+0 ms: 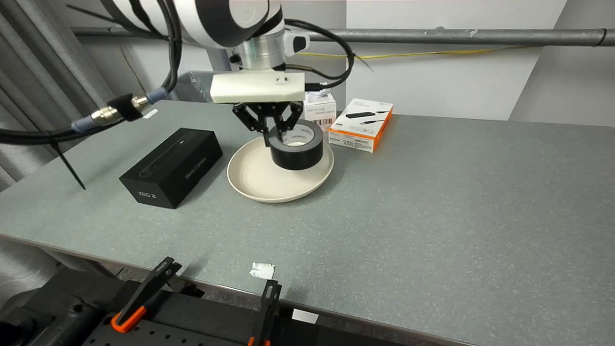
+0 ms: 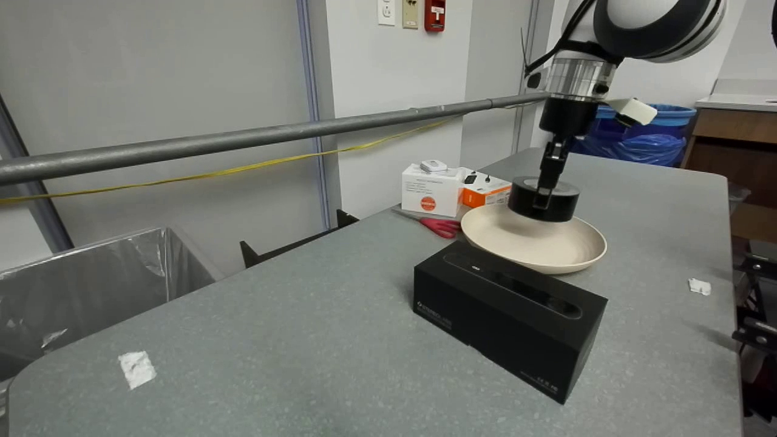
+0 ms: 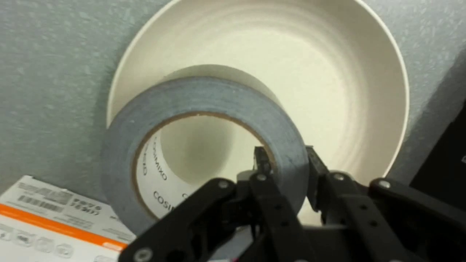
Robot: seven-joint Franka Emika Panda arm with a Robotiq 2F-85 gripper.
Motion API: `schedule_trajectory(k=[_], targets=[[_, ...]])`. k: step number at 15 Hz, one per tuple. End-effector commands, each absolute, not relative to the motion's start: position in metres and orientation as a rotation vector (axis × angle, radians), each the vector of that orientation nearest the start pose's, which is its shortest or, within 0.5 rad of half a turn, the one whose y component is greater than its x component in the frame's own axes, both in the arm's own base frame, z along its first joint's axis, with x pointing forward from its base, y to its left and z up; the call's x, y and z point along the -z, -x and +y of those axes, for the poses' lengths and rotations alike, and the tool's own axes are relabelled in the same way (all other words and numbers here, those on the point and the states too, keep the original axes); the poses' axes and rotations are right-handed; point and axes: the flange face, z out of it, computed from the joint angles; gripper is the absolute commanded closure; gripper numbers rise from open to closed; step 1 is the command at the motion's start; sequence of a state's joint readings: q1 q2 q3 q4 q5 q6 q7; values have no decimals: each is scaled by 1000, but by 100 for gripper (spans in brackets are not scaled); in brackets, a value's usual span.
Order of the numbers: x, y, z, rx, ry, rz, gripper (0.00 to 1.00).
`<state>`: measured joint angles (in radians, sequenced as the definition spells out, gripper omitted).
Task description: Put the black tape on the white plate
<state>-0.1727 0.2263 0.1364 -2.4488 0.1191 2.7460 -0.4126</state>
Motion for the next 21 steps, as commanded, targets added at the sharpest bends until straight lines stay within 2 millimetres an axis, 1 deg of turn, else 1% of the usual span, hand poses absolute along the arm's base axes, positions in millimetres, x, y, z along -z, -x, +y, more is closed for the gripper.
schedule_trajectory(k=[1, 2, 3, 4, 6, 7, 9, 12, 13, 16, 21], targets=[[-196, -489, 9, 159, 3024, -529, 94], [-189, -488, 15, 154, 3025, -549, 94], [-183, -487, 18, 161, 3034, -562, 75], [-178, -485, 20, 160, 3041, -582, 49], [-172, -482, 20, 187, 3053, -615, 48], [-171, -481, 19, 204, 3058, -630, 42], [-172, -482, 15, 236, 3068, -644, 28], [-174, -482, 9, 230, 3079, -623, 6], [-175, -481, 7, 221, 3084, -614, 0], [-179, -480, 3, 209, 3091, -577, 0], [-196, -472, 8, 180, 3056, -562, 0]])
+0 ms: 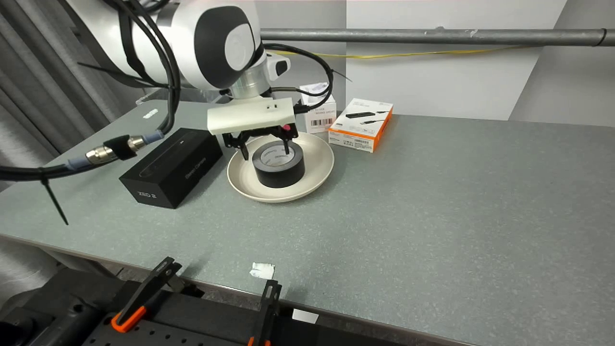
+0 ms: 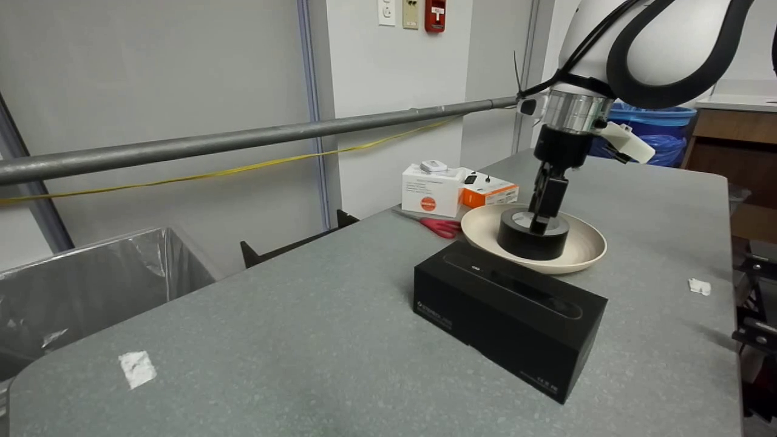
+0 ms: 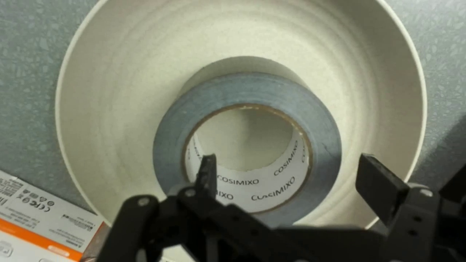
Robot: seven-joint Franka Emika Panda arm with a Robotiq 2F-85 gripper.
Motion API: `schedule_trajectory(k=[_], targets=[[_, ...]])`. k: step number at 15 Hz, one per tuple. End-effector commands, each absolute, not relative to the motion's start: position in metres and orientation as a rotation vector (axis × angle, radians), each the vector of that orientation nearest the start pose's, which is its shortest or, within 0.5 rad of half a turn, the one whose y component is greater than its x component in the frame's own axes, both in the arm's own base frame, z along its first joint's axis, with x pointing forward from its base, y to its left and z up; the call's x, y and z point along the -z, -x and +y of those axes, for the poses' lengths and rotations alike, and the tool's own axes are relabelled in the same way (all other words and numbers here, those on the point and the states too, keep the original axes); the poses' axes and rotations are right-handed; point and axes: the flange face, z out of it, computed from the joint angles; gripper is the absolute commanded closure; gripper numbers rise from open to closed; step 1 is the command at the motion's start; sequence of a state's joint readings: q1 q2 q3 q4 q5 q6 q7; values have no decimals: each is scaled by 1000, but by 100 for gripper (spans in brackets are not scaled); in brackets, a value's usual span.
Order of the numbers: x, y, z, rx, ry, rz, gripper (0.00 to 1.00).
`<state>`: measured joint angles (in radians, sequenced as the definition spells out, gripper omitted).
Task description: Put the black tape on the white plate
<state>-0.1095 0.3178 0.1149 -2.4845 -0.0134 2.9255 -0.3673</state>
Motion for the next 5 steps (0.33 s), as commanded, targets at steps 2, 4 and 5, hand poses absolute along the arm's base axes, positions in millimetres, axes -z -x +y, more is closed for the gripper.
schedule_trajectory(k=[2, 4, 5], targets=[[-184, -482, 10, 203, 3066, -579, 0], [-182, -482, 10, 198, 3065, -579, 0], [-181, -481, 10, 196, 3065, -578, 0]])
